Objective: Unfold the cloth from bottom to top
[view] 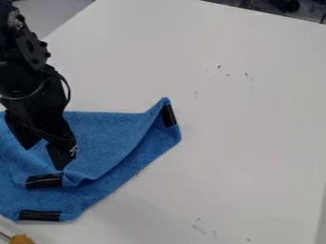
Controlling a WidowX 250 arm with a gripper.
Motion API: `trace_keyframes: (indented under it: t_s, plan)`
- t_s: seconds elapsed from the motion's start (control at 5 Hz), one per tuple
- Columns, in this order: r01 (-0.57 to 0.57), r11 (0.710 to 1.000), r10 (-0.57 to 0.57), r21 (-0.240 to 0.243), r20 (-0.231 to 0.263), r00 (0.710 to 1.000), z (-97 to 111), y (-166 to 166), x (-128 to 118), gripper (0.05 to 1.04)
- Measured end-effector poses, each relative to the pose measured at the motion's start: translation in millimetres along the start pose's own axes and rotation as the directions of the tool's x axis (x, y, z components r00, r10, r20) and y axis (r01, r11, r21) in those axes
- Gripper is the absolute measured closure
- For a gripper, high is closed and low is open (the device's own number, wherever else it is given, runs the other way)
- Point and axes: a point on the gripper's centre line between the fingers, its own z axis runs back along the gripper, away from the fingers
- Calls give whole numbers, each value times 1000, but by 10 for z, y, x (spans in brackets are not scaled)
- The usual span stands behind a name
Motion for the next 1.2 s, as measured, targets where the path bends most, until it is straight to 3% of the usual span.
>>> trace_keyframes:
  t_s: [0.2,0.6,0.8,1.0,1.2]
  plan:
    - [-4,1000,4,-4,-6,1000,-22,-12,-18,83]
    - [-22,1000,20,20,85,996,-195,-87,-39,83]
    - [-24,1000,25,-6,126,992,-332,-123,-34,83]
    - [-17,999,24,-47,139,990,-446,-159,2,83]
    - [-7,999,14,-52,142,990,-472,-171,13,83]
